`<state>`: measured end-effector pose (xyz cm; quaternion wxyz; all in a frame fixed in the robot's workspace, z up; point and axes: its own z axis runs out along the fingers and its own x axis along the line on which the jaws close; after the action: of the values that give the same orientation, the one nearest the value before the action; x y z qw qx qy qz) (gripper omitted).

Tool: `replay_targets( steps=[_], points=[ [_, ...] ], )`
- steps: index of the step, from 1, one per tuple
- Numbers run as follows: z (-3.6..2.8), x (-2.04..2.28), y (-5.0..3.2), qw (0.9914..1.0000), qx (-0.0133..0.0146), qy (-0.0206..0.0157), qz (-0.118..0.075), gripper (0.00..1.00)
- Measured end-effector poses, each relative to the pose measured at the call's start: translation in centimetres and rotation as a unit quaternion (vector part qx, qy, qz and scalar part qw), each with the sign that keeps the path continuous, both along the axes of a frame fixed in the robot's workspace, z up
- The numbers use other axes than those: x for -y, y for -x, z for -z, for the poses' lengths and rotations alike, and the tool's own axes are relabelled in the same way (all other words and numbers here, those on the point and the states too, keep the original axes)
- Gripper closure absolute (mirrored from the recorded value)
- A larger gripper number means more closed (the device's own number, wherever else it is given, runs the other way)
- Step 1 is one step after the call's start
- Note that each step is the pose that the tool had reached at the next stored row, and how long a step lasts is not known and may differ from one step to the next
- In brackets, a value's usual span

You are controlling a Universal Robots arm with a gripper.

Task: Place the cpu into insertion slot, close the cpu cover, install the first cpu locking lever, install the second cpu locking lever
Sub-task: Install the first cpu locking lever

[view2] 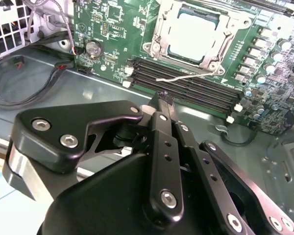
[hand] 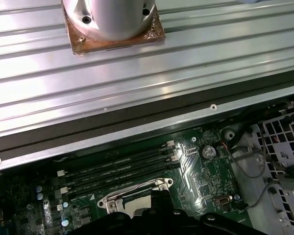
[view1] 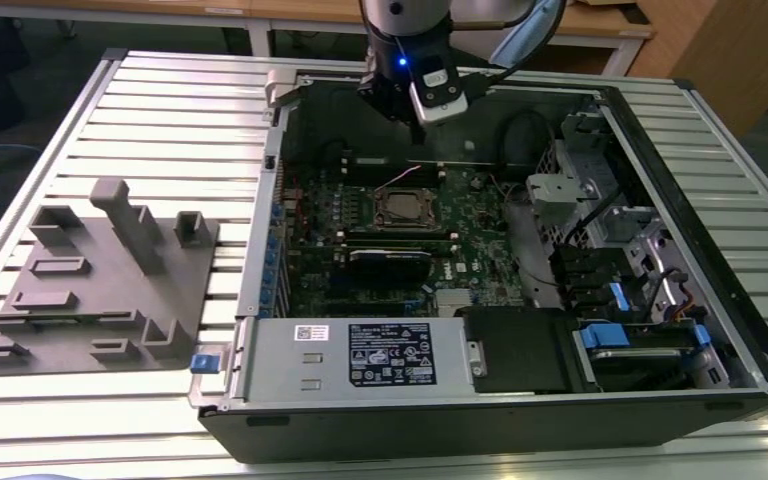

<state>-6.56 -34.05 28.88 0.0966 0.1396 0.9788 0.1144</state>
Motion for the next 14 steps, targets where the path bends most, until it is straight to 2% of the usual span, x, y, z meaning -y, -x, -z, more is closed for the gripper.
replay_targets(
  steps=[8,14],
  points=[
    [0.00,0.00,0.00,0.99999,0.0053,0.0000,0.000,0.89],
    [0.10,0.00,0.21,0.99999,0.0053,0.0000,0.000,0.89]
  ],
)
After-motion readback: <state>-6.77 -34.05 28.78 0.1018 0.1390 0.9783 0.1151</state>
